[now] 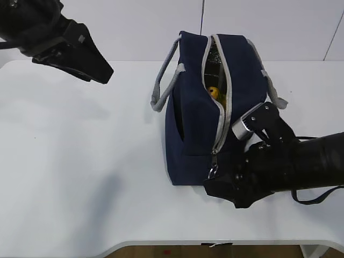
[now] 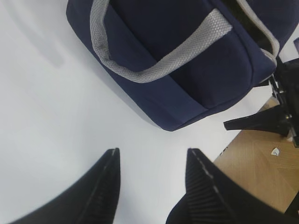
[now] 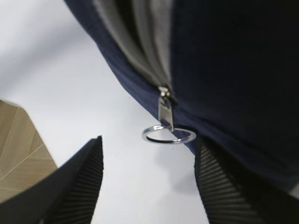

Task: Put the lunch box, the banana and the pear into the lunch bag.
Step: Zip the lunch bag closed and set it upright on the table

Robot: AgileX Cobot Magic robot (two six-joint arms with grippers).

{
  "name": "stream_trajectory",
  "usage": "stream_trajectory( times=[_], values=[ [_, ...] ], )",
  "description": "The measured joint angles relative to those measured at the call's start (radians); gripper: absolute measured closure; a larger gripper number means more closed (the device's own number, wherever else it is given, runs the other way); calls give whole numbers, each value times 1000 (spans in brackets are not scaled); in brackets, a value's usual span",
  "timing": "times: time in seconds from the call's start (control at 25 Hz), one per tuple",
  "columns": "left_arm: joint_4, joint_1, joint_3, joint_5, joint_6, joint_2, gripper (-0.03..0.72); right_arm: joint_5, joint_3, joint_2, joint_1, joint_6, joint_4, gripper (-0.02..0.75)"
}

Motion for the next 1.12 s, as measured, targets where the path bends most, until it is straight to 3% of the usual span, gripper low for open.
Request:
stream_trajectory(
  times=[0.28, 0.8, 1.12],
  values=[
    [0, 0, 0, 0, 2, 0, 338, -2, -2, 36, 0, -32, 93, 244],
    [0, 0, 0, 0, 4, 0, 338, -39, -3, 36, 0, -23, 103, 286],
    [-1, 0, 0, 2, 4, 0, 338, 29, -4, 36, 0, -109, 83, 264]
  ],
)
